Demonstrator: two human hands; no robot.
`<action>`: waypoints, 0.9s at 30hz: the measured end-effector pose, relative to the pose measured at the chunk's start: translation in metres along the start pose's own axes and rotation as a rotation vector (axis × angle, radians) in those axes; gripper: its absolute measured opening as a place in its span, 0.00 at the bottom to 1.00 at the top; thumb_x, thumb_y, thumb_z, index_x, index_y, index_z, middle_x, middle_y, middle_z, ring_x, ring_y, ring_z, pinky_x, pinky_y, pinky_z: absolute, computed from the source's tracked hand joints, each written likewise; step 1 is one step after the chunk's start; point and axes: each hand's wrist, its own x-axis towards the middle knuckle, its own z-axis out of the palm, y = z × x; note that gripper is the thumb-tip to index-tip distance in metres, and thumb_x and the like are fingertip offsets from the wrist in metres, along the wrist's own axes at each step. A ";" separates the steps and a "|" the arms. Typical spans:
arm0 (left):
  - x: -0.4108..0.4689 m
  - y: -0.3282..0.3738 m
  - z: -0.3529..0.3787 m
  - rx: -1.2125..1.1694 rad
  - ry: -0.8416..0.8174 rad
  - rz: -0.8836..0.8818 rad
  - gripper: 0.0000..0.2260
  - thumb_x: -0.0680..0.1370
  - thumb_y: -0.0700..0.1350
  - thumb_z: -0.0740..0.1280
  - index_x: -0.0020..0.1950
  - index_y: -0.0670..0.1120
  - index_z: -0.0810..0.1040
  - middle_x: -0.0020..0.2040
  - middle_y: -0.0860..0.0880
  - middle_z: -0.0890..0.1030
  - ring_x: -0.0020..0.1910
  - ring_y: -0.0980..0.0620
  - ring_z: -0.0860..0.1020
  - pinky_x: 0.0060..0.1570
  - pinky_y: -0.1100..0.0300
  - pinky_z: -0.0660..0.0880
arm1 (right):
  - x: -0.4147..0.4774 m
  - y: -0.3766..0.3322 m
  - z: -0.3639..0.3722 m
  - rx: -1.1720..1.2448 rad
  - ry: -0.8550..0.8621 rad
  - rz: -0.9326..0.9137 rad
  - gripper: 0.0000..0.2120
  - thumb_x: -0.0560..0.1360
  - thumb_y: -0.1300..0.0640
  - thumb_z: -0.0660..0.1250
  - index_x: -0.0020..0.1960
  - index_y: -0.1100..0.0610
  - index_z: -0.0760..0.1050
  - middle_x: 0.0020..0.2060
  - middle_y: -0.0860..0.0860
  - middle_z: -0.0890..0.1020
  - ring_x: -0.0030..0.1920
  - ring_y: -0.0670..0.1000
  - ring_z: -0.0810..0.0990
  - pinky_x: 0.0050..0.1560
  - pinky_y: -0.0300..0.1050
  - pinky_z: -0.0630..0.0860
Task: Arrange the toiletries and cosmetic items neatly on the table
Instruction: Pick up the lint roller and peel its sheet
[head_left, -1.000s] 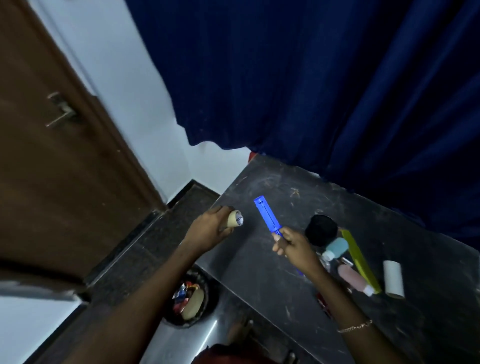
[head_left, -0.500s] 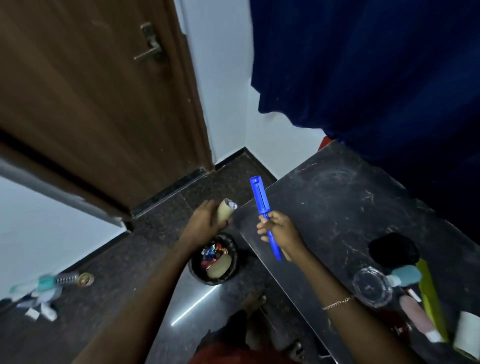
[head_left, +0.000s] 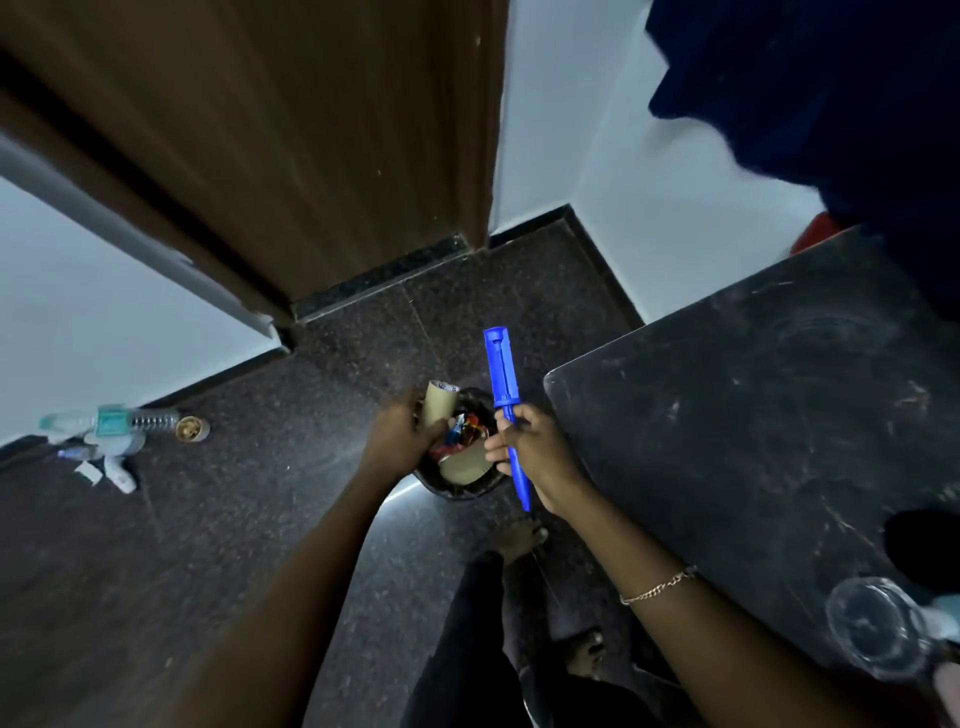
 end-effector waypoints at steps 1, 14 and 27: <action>0.005 -0.011 0.005 -0.010 -0.002 -0.012 0.24 0.74 0.51 0.77 0.66 0.45 0.77 0.55 0.44 0.84 0.51 0.44 0.82 0.52 0.48 0.80 | 0.008 0.008 0.006 -0.022 0.022 0.008 0.05 0.80 0.60 0.60 0.53 0.57 0.74 0.37 0.56 0.81 0.33 0.50 0.79 0.38 0.44 0.73; 0.067 -0.099 0.066 0.123 -0.118 -0.152 0.37 0.76 0.56 0.74 0.78 0.41 0.64 0.71 0.36 0.73 0.68 0.36 0.75 0.63 0.47 0.73 | 0.109 0.100 0.015 -0.224 0.159 0.038 0.04 0.80 0.62 0.59 0.50 0.59 0.72 0.32 0.55 0.76 0.26 0.47 0.72 0.21 0.32 0.68; -0.025 -0.053 0.015 0.486 0.064 0.176 0.35 0.80 0.67 0.59 0.80 0.46 0.63 0.79 0.44 0.66 0.79 0.44 0.63 0.72 0.45 0.67 | 0.031 0.061 0.023 -0.233 0.096 -0.118 0.03 0.79 0.63 0.60 0.50 0.60 0.73 0.31 0.53 0.77 0.23 0.41 0.73 0.24 0.31 0.68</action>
